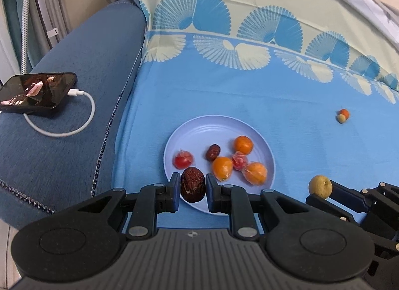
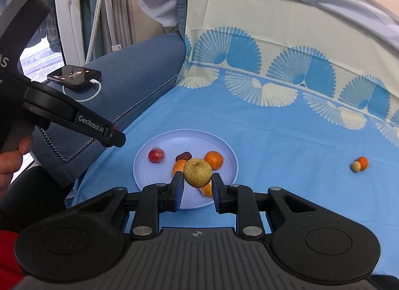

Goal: Organize fruits

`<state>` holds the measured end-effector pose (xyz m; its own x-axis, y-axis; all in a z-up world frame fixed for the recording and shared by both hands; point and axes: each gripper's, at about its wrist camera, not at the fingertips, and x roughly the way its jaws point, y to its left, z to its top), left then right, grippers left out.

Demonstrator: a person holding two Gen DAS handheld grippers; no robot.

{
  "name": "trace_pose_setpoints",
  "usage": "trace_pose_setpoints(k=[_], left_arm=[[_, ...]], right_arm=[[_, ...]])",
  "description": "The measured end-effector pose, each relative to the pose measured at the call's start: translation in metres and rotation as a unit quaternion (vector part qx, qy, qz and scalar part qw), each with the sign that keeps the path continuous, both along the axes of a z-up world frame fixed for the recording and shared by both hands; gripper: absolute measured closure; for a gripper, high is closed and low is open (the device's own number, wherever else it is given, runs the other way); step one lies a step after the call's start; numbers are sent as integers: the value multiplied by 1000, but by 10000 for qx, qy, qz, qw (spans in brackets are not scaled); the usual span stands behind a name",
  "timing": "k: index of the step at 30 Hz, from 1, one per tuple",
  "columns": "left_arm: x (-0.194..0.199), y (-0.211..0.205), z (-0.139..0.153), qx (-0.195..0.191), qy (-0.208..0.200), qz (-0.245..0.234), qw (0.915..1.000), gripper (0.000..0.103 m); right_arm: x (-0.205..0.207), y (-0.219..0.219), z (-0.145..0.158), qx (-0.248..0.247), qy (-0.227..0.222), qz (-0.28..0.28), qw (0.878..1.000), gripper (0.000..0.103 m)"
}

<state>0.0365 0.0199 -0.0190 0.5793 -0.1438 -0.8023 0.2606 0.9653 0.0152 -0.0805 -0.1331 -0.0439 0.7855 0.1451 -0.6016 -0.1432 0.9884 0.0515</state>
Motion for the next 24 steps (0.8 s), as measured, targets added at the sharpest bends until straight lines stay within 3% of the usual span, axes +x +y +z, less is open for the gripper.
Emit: trace_pose_setpoints(k=[10, 24], left_arm=[[53, -15, -20, 91, 149, -14, 9998, 80], [129, -46, -71, 559, 233, -216, 9979, 80]], right_arm=[[61, -6, -20, -63, 187, 8, 9998, 77], [152, -14, -65, -414, 503, 65, 9979, 77]])
